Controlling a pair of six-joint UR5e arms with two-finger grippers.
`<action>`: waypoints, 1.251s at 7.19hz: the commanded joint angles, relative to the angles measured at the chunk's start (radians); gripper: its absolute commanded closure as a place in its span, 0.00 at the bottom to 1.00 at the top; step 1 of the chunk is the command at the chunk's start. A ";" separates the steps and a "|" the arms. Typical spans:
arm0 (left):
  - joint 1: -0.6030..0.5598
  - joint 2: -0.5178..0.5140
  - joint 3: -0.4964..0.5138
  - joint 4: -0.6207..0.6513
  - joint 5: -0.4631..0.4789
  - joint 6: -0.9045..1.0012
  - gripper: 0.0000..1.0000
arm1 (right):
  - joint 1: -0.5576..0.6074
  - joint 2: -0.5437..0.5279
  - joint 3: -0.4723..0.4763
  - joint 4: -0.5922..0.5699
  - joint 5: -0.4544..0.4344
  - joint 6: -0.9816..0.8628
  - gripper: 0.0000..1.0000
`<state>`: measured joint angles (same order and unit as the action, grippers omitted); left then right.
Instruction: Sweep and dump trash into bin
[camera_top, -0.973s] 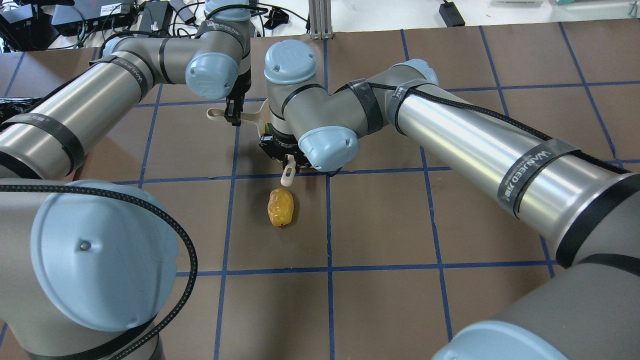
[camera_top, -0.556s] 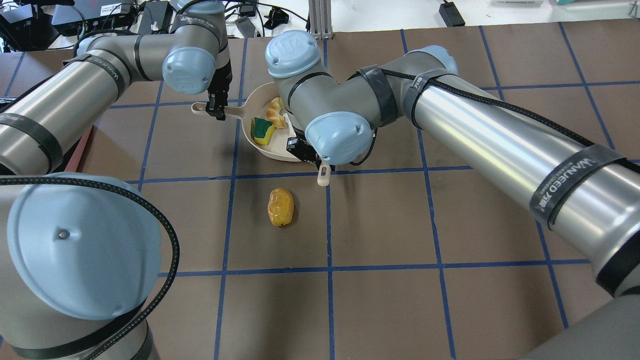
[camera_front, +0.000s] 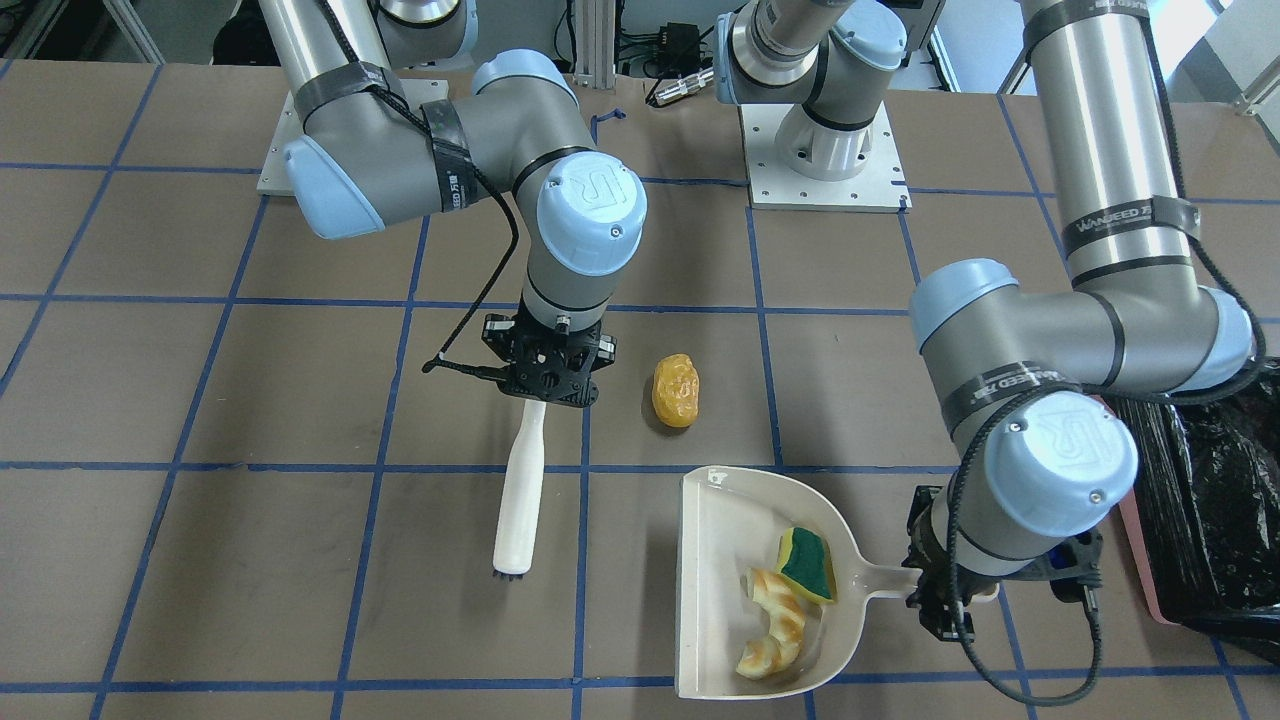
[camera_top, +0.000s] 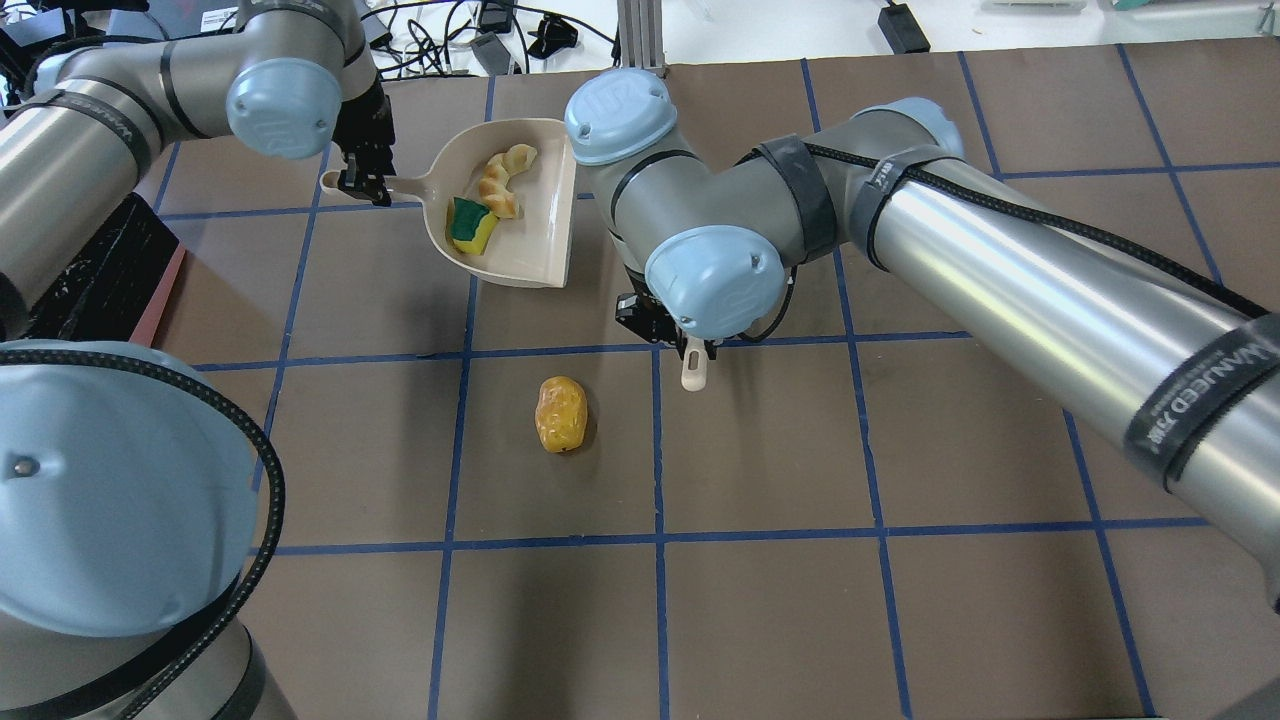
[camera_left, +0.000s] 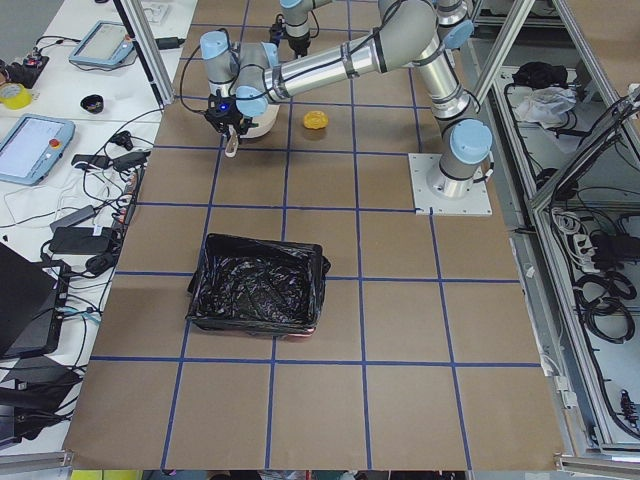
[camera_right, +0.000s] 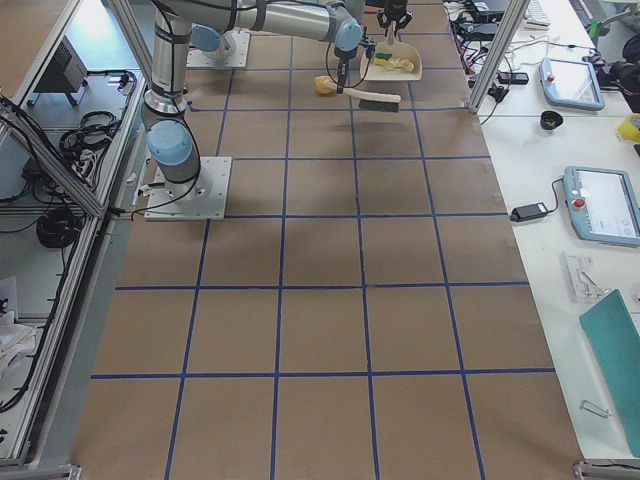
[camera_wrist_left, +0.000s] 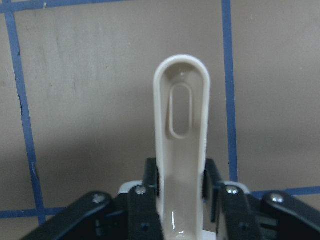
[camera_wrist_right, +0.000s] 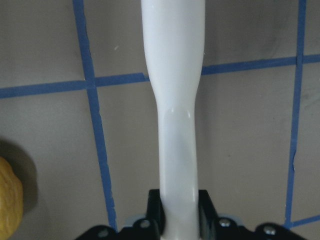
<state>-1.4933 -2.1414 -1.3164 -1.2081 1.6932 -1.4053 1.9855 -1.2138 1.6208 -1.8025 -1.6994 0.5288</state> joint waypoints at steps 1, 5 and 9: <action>0.051 0.064 -0.018 -0.078 0.064 0.058 1.00 | -0.001 -0.129 0.155 -0.012 0.074 0.008 0.90; 0.105 0.188 -0.263 -0.117 0.074 0.092 1.00 | 0.019 -0.243 0.268 -0.032 0.155 0.094 0.97; 0.091 0.239 -0.537 0.146 0.196 0.010 1.00 | 0.139 -0.242 0.277 -0.034 0.188 0.236 1.00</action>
<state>-1.3928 -1.9177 -1.7684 -1.1427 1.8509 -1.3611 2.0751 -1.4565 1.8917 -1.8349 -1.5194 0.7189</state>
